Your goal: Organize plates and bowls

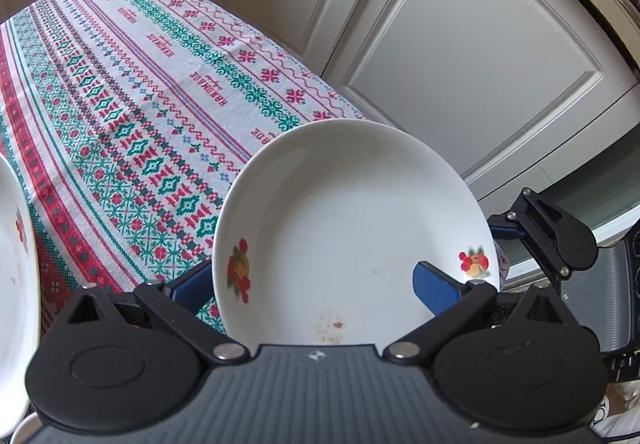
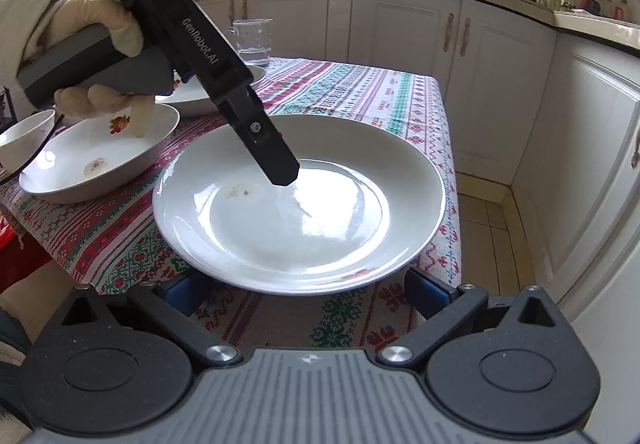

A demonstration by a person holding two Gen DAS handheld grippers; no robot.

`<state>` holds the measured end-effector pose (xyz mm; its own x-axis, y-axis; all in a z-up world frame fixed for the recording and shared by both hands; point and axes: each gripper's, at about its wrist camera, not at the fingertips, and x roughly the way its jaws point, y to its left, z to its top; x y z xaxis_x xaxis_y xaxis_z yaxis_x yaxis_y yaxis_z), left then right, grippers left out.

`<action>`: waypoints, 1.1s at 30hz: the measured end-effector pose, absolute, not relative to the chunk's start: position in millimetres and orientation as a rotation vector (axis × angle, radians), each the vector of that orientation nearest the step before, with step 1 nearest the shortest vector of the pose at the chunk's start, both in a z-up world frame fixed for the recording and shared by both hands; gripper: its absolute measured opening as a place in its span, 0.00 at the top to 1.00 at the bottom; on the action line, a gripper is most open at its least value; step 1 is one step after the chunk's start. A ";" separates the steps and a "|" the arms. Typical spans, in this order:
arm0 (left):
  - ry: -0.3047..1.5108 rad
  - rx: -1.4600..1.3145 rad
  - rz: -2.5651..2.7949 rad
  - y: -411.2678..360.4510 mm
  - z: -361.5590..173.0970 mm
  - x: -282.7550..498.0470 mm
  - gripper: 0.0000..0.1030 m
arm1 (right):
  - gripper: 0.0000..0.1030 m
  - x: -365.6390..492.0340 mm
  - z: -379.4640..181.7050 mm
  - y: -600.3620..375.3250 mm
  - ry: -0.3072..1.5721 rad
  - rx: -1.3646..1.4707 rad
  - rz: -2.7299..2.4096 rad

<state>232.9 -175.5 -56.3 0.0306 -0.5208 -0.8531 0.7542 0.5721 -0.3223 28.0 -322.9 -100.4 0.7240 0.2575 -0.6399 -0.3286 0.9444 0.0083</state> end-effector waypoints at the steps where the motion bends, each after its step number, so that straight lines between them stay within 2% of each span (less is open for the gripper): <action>1: 1.181 0.246 -0.995 -176.3 -56.4 233.8 0.02 | 0.00 28.5 -100.5 -323.0 0.686 -0.111 0.332; 4: 1.183 0.260 -1.006 -179.1 -55.7 235.7 0.06 | 0.00 30.2 -100.8 -322.9 0.679 -0.117 0.352; 6: 1.182 0.274 -1.009 -180.8 -54.6 237.7 0.12 | 0.00 31.9 -100.7 -322.1 0.672 -0.128 0.362; 11: 1.201 0.290 -1.020 -182.7 -53.5 242.9 0.15 | 0.00 31.7 -100.7 -322.6 0.662 -0.131 0.373; 33: 1.164 0.314 -1.049 -182.8 -40.6 240.0 0.17 | 0.00 36.8 -93.3 -319.7 0.700 -0.157 0.359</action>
